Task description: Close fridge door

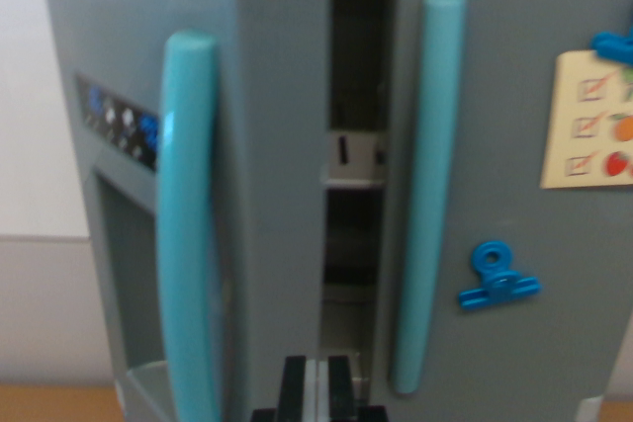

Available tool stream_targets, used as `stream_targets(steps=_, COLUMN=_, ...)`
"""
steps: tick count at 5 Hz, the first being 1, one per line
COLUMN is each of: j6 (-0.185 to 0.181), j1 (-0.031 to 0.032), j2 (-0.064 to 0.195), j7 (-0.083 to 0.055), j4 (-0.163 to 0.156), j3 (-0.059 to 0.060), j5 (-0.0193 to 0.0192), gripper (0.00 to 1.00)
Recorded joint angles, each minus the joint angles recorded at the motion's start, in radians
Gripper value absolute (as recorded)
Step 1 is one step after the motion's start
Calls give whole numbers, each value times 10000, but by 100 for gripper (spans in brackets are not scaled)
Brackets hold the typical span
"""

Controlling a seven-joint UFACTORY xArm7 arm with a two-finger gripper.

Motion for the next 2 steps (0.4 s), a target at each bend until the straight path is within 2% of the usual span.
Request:
stream_targets(steps=1, j6=0, j1=0, j2=460, j7=0, j4=246, j3=307, j5=0, gripper=100)
stream_targets(steps=2, j6=0, j1=0, j2=460, j7=0, j4=246, j3=307, j5=0, gripper=100)
